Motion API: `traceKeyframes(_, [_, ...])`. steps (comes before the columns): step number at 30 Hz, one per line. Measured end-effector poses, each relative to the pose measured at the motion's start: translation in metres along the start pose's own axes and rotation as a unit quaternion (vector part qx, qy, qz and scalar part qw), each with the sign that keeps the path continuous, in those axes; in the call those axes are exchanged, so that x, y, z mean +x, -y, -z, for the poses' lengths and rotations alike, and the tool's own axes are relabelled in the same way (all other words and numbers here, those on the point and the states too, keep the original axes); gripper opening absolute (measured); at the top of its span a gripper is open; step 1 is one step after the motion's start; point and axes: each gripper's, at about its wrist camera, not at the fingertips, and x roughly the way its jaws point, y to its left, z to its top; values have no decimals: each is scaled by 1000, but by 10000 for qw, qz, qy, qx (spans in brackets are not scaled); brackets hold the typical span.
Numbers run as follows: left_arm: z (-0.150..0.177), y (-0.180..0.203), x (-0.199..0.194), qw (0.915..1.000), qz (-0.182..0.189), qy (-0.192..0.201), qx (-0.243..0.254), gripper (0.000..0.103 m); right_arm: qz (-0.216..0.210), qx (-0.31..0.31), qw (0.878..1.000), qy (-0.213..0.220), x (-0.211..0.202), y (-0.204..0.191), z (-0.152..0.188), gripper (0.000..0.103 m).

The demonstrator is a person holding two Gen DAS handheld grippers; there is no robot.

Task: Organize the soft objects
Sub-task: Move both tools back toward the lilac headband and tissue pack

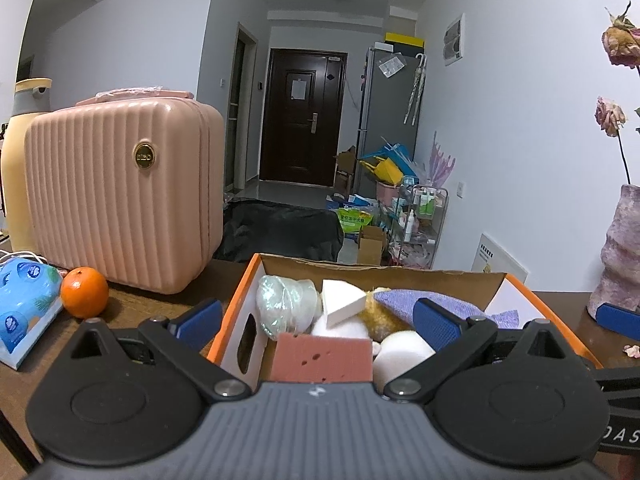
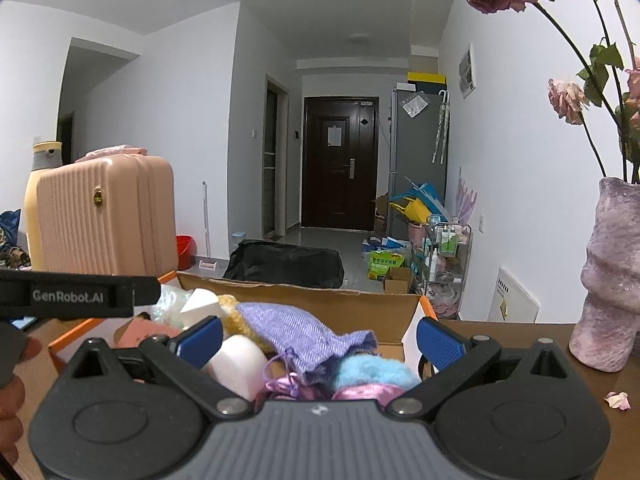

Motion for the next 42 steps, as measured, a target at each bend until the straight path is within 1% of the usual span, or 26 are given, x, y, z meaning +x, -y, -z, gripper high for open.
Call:
traceKeyframes(6, [8,-5,-15,10000,11,-8,35,103,-3,-31,10000,9,-16,-1,7,103])
traceKeyframes(12, [15,-10,-31,10000,10,-42,80,103,0,-25,10000,7,-19,-1,8,103])
traceKeyframes(25, [33,-22,-68,9998,15,-147,155,103,-27,-77,10000,43,-64,-11,27,103])
traceKeyframes(34, [45,-28,-91,9994,73,-275,205,103,-79,-132,9998,-87,-90,-20,40,103])
traceKeyframes(42, [56,-31,-109,9988,127,-382,265,103,-62,-81,9995,-289,-106,-24,50,103])
